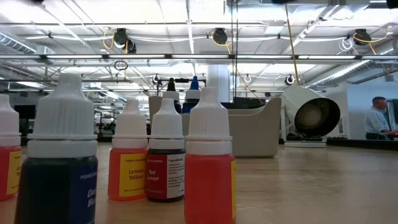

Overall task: Pick & Place food coloring
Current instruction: Put the small black food coloring into the gray bin

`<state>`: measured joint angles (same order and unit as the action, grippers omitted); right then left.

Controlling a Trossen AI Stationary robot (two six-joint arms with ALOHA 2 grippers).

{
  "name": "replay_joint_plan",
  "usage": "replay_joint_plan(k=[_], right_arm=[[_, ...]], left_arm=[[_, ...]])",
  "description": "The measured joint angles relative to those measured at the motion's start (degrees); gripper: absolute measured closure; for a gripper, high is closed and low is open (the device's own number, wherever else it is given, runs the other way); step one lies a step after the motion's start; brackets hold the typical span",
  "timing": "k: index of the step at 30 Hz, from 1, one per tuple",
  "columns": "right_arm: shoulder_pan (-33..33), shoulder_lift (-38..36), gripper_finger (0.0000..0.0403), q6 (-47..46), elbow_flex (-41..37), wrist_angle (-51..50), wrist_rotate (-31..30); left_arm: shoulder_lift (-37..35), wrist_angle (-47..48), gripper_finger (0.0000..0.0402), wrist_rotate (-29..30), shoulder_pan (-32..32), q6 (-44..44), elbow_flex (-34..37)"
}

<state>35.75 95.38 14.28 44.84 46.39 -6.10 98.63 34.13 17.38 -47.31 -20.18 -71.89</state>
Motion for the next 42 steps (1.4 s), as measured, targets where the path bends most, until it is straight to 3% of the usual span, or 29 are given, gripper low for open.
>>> replay_joint_plan(k=[6, 10, 17, 21, 25, 29, 36, 42], right_arm=[[0.00, -14.20, 0.0403, 1.12, -4.04, -9.62, 0.15], [0.02, -21.09, 0.0403, -2.07, -8.95, -6.67, 0.13], [0.04, -25.68, 0.0403, -4.23, -19.79, 5.85, 0.12], [0.04, -28.40, 0.0403, -2.77, -23.27, 11.97, 0.14], [0.04, -31.37, 0.0403, -2.44, -25.72, 13.52, 0.03], [0.02, -33.50, 0.0403, -2.87, -27.67, 13.44, 0.01], [0.08, -35.74, 0.0403, -3.91, -29.52, 13.51, -0.10], [0.38, -35.98, 0.0403, -4.26, -29.71, 14.33, 0.11]], left_arm=[[-0.11, 0.93, 0.0329, 4.96, 5.33, 13.87, -10.05], [-0.11, -1.74, 0.0336, 6.54, 11.58, 22.72, -12.62], [0.41, -10.44, 0.0336, -2.00, 25.26, 32.15, -13.89], [2.19, -15.67, 0.0336, -7.98, 32.30, 32.53, -13.97], [6.09, -18.36, 0.0337, -9.20, 37.74, 31.49, -14.58], [12.71, -15.14, 0.0337, -11.71, 41.59, 26.07, -18.39], [19.66, -8.21, 0.0328, -7.99, 42.56, 17.08, -23.90], [20.84, -10.66, 0.0331, -6.82, 42.38, 11.30, -23.70]])
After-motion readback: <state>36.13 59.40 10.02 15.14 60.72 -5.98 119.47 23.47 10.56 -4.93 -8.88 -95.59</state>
